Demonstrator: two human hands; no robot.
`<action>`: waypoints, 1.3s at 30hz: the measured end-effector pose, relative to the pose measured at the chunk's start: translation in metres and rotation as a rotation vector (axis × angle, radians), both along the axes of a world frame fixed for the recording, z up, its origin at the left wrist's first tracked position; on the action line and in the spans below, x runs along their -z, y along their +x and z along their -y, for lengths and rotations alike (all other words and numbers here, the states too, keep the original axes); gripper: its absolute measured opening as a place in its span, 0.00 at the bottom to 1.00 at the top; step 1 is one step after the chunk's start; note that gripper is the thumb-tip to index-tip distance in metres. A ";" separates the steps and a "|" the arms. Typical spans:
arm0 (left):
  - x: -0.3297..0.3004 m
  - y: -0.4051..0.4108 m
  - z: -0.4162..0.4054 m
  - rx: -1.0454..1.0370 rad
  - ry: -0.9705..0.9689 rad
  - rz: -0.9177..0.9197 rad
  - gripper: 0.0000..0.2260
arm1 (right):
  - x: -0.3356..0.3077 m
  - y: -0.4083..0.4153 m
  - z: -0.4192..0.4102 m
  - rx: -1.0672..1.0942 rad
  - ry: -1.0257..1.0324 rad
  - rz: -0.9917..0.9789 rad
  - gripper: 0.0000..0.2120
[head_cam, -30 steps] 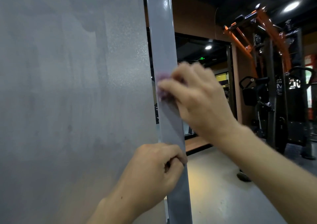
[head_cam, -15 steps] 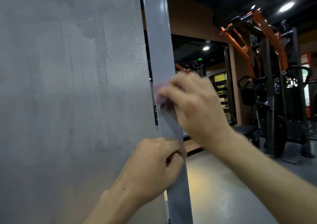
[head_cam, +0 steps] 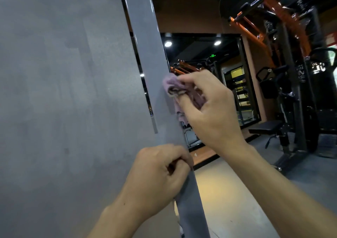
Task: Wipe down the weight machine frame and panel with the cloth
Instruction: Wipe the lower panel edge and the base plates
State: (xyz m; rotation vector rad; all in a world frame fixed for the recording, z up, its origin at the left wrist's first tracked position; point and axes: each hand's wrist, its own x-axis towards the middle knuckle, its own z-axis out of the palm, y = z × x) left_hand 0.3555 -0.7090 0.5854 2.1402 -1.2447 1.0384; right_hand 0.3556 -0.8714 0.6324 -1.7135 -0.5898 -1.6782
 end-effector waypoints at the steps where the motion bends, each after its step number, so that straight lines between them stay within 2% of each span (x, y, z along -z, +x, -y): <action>1: 0.000 0.001 0.001 0.009 -0.005 0.004 0.10 | 0.016 0.000 0.008 -0.051 0.108 -0.049 0.06; 3: 0.000 0.002 0.002 0.031 -0.024 0.007 0.13 | 0.046 0.009 0.024 -0.154 0.351 -0.209 0.01; 6: -0.001 0.004 0.004 0.053 -0.041 0.020 0.13 | 0.080 0.037 0.042 -0.207 0.564 -0.562 0.05; 9: 0.001 0.008 0.006 0.074 -0.058 0.010 0.11 | 0.102 0.059 0.037 -0.388 0.631 -0.851 0.13; 12: 0.005 0.010 0.007 0.072 -0.071 -0.008 0.10 | 0.105 0.067 0.022 -0.580 0.602 -0.954 0.17; 16: 0.005 0.010 0.011 0.074 -0.069 0.010 0.10 | 0.068 0.075 0.010 -0.492 0.615 -0.926 0.18; 20: 0.006 0.009 0.014 0.086 -0.091 0.026 0.11 | -0.027 0.077 0.006 -0.577 0.583 -0.753 0.10; 22: 0.006 0.009 0.015 0.098 -0.098 0.022 0.12 | -0.067 0.072 0.010 -0.631 0.543 -0.662 0.10; 24: 0.005 0.011 0.015 0.097 -0.094 0.030 0.12 | -0.073 0.066 0.013 -0.677 0.495 -0.650 0.09; 27: 0.006 0.011 0.015 0.091 -0.076 0.036 0.11 | -0.027 0.062 0.021 -0.637 0.460 -0.738 0.17; 29: 0.006 0.011 0.015 0.098 -0.071 0.034 0.10 | 0.010 0.057 0.024 -0.619 0.390 -0.790 0.16; 31: 0.005 0.010 0.015 0.098 -0.074 0.028 0.10 | 0.019 0.055 0.024 -0.663 0.400 -0.811 0.16; 33: 0.005 0.010 0.015 0.095 -0.081 0.026 0.10 | -0.003 0.056 0.019 -0.670 0.456 -0.791 0.15; 36: 0.004 0.008 0.014 0.111 -0.077 0.003 0.10 | -0.074 0.056 0.009 -0.627 0.509 -0.679 0.06; 39: 0.002 0.008 0.013 0.112 -0.052 -0.003 0.11 | -0.115 0.059 0.007 -0.663 0.542 -0.565 0.11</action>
